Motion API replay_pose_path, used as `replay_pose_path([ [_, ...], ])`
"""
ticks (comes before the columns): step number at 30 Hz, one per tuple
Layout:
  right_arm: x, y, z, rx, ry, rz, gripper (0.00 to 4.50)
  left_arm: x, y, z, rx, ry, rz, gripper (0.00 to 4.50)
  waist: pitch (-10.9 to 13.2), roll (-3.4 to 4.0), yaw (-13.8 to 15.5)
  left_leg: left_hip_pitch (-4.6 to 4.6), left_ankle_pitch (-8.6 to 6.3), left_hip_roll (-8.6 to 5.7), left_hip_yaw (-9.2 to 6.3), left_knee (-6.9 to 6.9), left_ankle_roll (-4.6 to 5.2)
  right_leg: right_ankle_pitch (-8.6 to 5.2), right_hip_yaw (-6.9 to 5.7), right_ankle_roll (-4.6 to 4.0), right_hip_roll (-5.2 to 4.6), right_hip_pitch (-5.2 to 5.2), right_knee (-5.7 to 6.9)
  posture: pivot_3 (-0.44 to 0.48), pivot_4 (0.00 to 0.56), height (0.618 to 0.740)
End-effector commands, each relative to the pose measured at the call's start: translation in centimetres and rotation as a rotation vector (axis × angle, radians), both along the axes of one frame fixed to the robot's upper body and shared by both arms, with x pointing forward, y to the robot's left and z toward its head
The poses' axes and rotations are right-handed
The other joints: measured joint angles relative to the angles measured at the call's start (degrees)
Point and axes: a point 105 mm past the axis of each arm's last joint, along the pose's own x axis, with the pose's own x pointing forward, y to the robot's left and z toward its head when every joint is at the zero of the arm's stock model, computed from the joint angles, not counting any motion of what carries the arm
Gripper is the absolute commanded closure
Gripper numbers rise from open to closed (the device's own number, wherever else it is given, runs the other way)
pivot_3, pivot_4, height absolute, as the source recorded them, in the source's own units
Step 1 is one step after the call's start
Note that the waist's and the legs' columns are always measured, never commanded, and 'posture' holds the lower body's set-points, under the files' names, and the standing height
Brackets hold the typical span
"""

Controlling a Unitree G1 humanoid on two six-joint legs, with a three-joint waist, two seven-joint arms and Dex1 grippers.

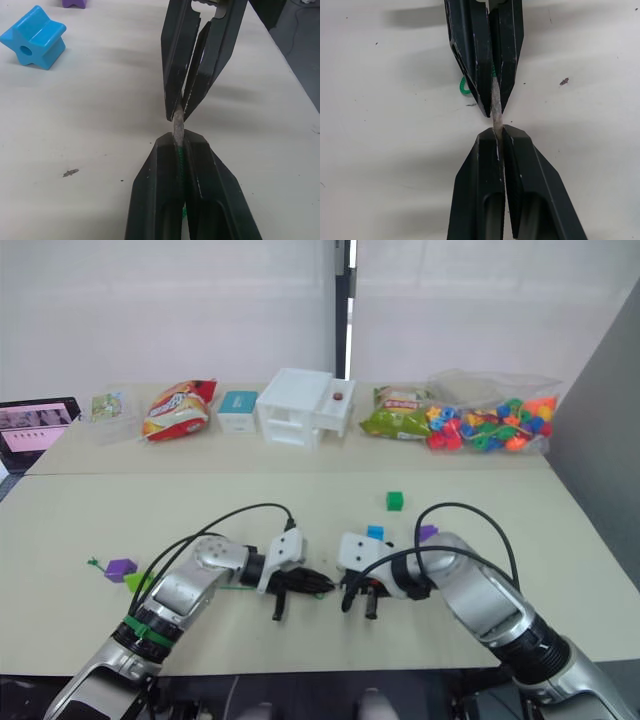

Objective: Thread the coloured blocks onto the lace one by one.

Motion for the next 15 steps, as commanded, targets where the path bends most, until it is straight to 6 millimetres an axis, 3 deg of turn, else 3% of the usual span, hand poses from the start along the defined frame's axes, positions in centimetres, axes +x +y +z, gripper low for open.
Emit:
replay_pose_path([
  [1, -0.46, 0.35, 0.74, 0.015, -0.024, 0.030, 4.50, 0.20, -0.14, 1.29, -0.031, -0.039, -0.014, 4.48, 0.0, 0.00, 0.0, 0.00, 0.00, 0.00, 0.00, 0.00, 0.00, 0.00, 0.00, 0.00, 0.00, 0.00, 0.00, 0.000, 0.150, 0.740],
  [9, -0.43, 0.27, 0.66, 0.014, -0.024, 0.025, 4.50, 0.23, 0.01, 1.54, -0.034, -0.044, -0.002, 4.48, 0.0, 0.00, 0.0, 0.00, 0.00, 0.00, 0.00, 0.00, 0.00, 0.00, 0.00, 0.00, 0.00, 0.00, 0.00, 0.000, 0.150, 0.740],
  [15, -0.38, 0.24, 0.65, 0.014, -0.022, 0.023, 4.50, 0.42, -0.04, 1.68, -0.037, -0.057, 0.011, 2.47, 0.0, 0.00, 0.0, 0.00, 0.00, 0.00, -0.01, 0.00, 0.00, 0.00, 0.00, 0.00, 0.00, 0.00, 0.00, 0.000, 0.150, 0.740],
])
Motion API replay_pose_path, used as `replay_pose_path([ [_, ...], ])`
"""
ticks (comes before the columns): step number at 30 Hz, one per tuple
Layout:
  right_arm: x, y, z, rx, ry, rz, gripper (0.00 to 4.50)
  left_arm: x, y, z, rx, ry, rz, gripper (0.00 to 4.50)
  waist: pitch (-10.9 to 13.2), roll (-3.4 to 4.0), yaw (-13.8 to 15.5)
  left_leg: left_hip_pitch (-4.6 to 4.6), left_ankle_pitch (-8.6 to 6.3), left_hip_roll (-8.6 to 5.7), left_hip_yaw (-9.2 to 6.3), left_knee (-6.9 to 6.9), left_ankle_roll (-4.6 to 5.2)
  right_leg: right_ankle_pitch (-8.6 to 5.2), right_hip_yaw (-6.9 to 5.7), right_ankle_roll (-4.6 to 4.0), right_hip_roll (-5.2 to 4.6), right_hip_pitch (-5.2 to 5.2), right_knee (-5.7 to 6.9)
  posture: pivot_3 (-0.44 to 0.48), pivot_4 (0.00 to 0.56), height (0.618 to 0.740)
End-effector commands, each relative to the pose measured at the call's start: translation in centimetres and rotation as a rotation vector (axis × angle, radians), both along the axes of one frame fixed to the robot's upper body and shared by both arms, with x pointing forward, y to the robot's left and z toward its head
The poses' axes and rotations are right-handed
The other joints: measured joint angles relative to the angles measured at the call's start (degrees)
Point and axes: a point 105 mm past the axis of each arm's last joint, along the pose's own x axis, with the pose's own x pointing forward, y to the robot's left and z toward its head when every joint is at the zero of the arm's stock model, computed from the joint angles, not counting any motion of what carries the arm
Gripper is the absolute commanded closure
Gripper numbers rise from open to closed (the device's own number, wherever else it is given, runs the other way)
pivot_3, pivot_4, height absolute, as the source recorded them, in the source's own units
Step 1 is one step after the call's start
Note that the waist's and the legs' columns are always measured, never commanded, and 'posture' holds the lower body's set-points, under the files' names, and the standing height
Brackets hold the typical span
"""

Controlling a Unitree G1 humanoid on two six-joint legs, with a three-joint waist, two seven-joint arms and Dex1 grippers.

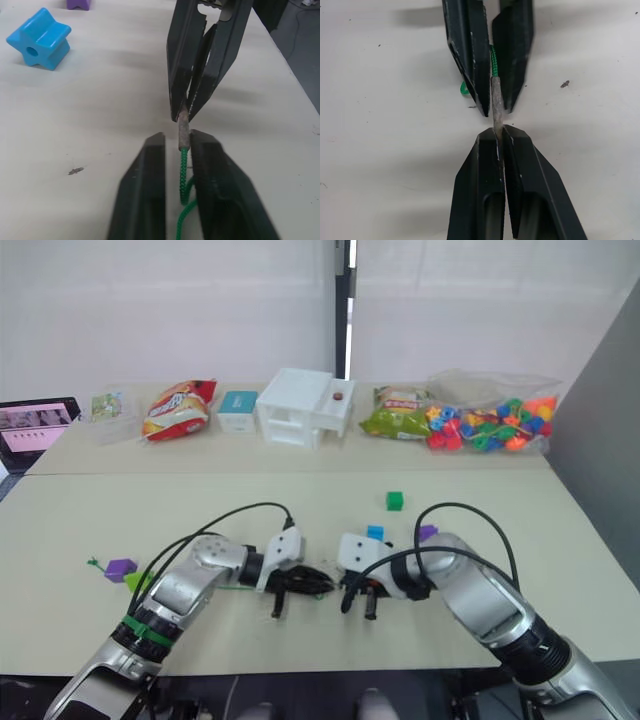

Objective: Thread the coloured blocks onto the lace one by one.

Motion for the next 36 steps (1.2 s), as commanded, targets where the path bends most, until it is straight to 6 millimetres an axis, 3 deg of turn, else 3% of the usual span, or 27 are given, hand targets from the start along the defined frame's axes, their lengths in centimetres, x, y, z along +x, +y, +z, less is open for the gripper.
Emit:
replay_pose_path([
  [1, -0.26, 0.14, 0.59, 0.013, -0.018, 0.017, 4.50, 0.15, -0.29, 1.38, -0.028, -0.052, -0.006, 2.21, 0.0, 0.00, 0.0, 0.00, 0.00, 0.00, 0.00, 0.00, 0.00, 0.00, 0.00, 0.00, 0.00, 0.00, 0.00, 0.000, 0.150, 0.740],
  [15, -0.28, 0.06, 0.61, 0.011, -0.016, 0.015, 4.50, 0.13, -0.58, 1.55, -0.040, -0.046, -0.011, 2.21, 0.0, 0.00, 0.0, 0.00, 0.00, 0.00, 0.00, 0.00, 0.00, 0.00, 0.00, 0.00, 0.00, 0.00, 0.00, 0.000, 0.150, 0.740],
  [23, -0.30, 0.04, 0.63, 0.010, -0.015, 0.014, 4.50, 0.13, -0.64, 1.55, -0.043, -0.040, -0.010, 4.47, 0.0, 0.00, 0.0, 0.00, 0.00, 0.00, 0.00, 0.00, 0.00, 0.00, 0.00, 0.00, 0.00, 0.00, 0.00, 0.000, 0.150, 0.740],
  [36, -0.47, -0.07, 0.46, 0.016, -0.009, 0.001, 4.50, -0.14, -0.70, 1.74, -0.044, -0.033, -0.021, 4.47, 0.0, 0.00, 0.0, 0.01, 0.00, 0.00, 0.00, 0.00, 0.00, 0.00, 0.00, 0.00, 0.00, 0.01, 0.00, 0.000, 0.150, 0.740],
])
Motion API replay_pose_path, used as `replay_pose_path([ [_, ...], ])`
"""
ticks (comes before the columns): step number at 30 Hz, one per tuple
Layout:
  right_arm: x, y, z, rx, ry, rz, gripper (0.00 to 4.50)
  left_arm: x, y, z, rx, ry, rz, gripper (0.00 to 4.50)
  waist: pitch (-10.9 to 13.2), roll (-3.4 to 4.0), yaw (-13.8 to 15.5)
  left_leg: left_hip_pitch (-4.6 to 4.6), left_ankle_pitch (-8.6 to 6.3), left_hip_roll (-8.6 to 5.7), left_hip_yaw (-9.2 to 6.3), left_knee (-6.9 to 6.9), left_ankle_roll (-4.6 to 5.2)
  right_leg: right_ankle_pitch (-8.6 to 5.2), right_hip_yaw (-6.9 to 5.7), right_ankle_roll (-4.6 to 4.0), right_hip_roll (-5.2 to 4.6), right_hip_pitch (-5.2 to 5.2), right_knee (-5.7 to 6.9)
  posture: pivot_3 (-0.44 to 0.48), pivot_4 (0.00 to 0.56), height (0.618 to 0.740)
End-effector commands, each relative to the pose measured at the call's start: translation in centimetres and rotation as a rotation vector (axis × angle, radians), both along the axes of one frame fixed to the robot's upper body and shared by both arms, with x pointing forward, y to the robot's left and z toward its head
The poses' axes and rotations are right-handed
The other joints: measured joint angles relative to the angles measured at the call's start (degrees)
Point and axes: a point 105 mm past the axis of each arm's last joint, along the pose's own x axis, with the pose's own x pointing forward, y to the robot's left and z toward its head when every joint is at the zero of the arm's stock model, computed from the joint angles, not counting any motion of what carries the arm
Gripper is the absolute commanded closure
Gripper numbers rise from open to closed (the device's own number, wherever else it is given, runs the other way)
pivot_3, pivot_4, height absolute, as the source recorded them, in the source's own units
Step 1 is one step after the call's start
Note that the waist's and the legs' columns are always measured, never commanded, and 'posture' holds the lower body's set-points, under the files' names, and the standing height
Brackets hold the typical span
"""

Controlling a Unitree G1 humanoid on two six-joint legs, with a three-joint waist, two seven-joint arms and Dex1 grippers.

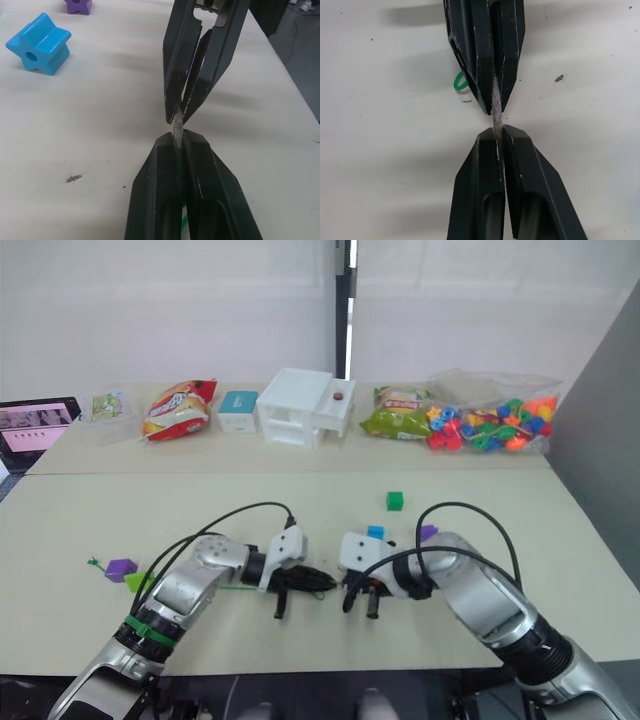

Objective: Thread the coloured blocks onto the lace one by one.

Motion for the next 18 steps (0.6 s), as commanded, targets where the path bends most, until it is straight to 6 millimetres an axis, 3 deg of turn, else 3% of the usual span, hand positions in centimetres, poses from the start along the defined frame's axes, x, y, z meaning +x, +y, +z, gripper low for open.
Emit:
replay_pose_path([
  [1, -0.2, 0.1, 0.5, 0.032, -0.016, -0.007, 4.17, 0.0, -0.2, 1.6, -0.034, -0.045, -0.017, 4.50, 0.0, 0.00, 0.0, 0.00, 0.00, 0.00, 0.00, 0.00, 0.00, 0.00, 0.00, 0.00, 0.00, 0.00, 0.00, 0.000, 0.150, 0.740],
  [6, -0.2, -1.8, 1.1, 0.072, -0.031, -0.107, 2.47, -0.2, 0.2, 1.5, -0.022, -0.041, -0.019, 4.50, 0.0, 0.00, 0.1, -0.02, 0.00, -0.01, 0.00, 0.00, 0.00, 0.00, 0.00, 0.00, 0.00, 0.00, 0.00, 0.000, 0.150, 0.740],
  [13, -1.5, -5.6, 2.3, 0.245, -0.065, -0.411, 0.06, -0.5, 1.2, 1.7, -0.012, -0.046, -0.008, 4.50, 0.0, -0.01, 0.9, -0.02, 0.00, -0.01, 0.00, 0.01, 0.00, 0.00, 0.01, 0.00, -0.01, 0.03, -0.01, 0.000, 0.150, 0.740],
  [15, -1.8, -6.4, 2.3, 0.305, -0.078, -0.508, 0.02, -0.5, 1.4, 1.8, -0.012, -0.046, 0.001, 4.50, 0.0, -0.02, 0.9, 0.00, 0.00, 0.00, 0.00, 0.00, 0.00, 0.00, 0.01, 0.00, 0.01, 0.03, -0.01, 0.000, 0.150, 0.740],
  [18, -2.5, -8.1, 0.7, 0.424, -0.146, -0.806, 0.02, -0.7, 2.3, 2.1, -0.016, -0.043, 0.027, 4.50, 0.0, -0.04, 1.3, 0.05, 0.00, 0.01, 0.00, -0.02, 0.00, 0.00, 0.02, 0.00, 0.02, 0.05, 0.03, 0.000, 0.150, 0.740],
])
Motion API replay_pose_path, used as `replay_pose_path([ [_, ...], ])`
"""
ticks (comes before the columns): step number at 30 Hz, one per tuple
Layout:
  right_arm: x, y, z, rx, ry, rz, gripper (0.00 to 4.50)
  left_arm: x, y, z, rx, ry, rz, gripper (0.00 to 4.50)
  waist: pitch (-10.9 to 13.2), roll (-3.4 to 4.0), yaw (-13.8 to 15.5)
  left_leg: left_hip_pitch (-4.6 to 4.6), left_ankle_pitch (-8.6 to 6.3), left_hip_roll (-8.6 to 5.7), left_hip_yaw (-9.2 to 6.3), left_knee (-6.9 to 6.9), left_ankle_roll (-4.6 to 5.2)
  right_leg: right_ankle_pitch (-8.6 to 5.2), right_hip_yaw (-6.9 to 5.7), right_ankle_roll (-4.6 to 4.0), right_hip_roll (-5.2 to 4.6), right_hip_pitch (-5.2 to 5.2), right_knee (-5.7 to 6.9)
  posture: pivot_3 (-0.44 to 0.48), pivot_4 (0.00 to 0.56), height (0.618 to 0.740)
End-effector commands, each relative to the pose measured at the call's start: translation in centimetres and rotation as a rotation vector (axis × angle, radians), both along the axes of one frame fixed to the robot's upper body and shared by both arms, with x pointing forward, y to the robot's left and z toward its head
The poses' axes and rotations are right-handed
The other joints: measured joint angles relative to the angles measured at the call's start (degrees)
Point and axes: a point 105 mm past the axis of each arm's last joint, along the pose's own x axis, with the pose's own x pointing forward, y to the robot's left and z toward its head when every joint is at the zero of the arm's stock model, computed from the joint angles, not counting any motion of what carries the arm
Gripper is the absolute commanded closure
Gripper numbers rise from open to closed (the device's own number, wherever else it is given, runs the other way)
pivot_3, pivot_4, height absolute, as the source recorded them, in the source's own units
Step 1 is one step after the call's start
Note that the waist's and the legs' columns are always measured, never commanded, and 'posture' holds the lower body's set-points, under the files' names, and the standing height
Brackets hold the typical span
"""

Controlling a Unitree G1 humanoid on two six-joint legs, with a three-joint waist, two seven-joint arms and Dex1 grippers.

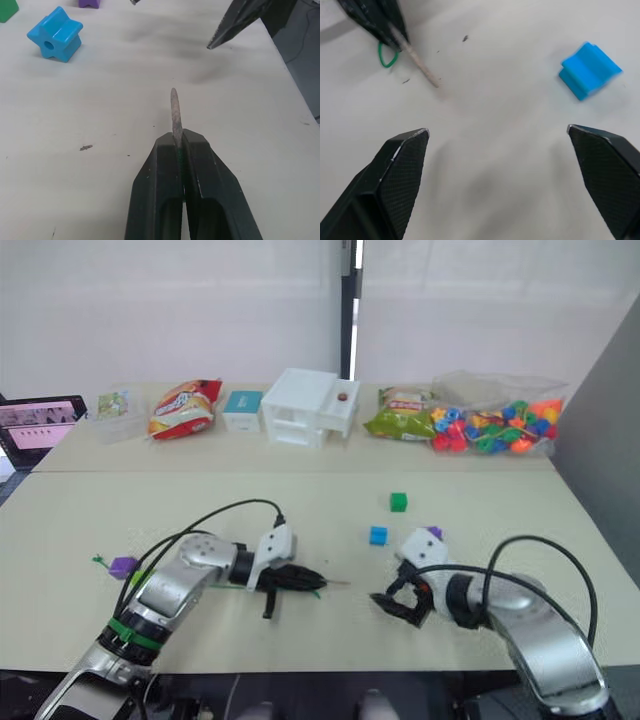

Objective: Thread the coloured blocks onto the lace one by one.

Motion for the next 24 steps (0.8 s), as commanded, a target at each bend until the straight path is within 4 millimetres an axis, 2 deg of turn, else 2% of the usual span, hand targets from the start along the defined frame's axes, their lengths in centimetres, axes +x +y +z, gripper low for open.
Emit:
replay_pose_path([
  [1, -0.6, -1.7, -0.4, 0.097, -0.099, -0.322, 0.02, -0.2, 0.9, 1.5, -0.035, -0.028, 0.020, 4.50, 0.0, 0.01, 0.2, 0.04, 0.00, 0.01, -0.03, -0.02, 0.00, 0.00, -0.01, 0.00, 0.01, 0.01, 0.06, 0.000, 0.150, 0.740],
  [5, 0.5, -2.6, -1.1, 0.108, -0.206, -0.552, 0.02, -0.5, 1.1, 1.7, -0.045, -0.019, 0.039, 4.50, 0.0, 0.10, -0.3, 0.06, 0.04, -0.03, 0.18, -0.02, -0.08, 0.00, 0.14, 0.01, -0.07, -0.06, 0.09, 0.000, 0.150, 0.740],
  [9, 1.9, -4.1, -0.8, 0.106, -0.317, -0.678, 0.02, -0.7, 0.9, 1.8, -0.051, -0.017, 0.045, 4.50, 0.0, 0.10, -0.7, 0.14, 0.08, 0.01, 0.19, -0.05, -0.15, -0.01, 0.11, 0.02, -0.02, 0.07, -0.09, 0.000, 0.150, 0.740],
  [13, 3.6, -5.2, -0.9, 0.121, -0.370, -0.711, 0.02, -0.7, 0.8, 1.9, -0.060, -0.021, 0.058, 4.50, 0.0, 0.10, -1.1, 0.14, 0.08, 0.01, 0.20, -0.07, -0.15, -0.01, 0.14, 0.01, -0.03, 0.06, -0.06, 0.000, 0.150, 0.740],
  [19, 7.8, -5.5, -1.8, 0.122, -0.367, -0.672, 0.02, -0.7, 0.9, 1.8, -0.065, -0.030, 0.077, 4.50, 0.0, 0.10, -1.5, 0.24, 0.08, 0.01, 0.21, -0.14, -0.13, 0.00, 0.17, 0.00, -0.02, 0.03, 0.11, 0.000, 0.150, 0.740],
  [23, 9.2, -5.1, -2.4, 0.182, -0.334, -0.650, 0.02, -0.7, 1.1, 1.6, -0.065, -0.031, 0.088, 4.50, 0.0, 0.10, -1.4, 0.27, 0.06, 0.01, 0.18, -0.17, -0.11, 0.00, 0.16, -0.01, -0.01, 0.04, 0.18, 0.000, 0.150, 0.740],
  [24, 9.3, -5.1, -2.4, 0.190, -0.335, -0.654, 0.25, -0.7, 1.2, 1.6, -0.063, -0.031, 0.090, 4.50, 0.0, 0.10, -1.4, 0.25, 0.06, 0.00, 0.18, -0.17, -0.11, 0.00, 0.16, -0.01, -0.03, 0.04, 0.18, 0.000, 0.150, 0.740],
])
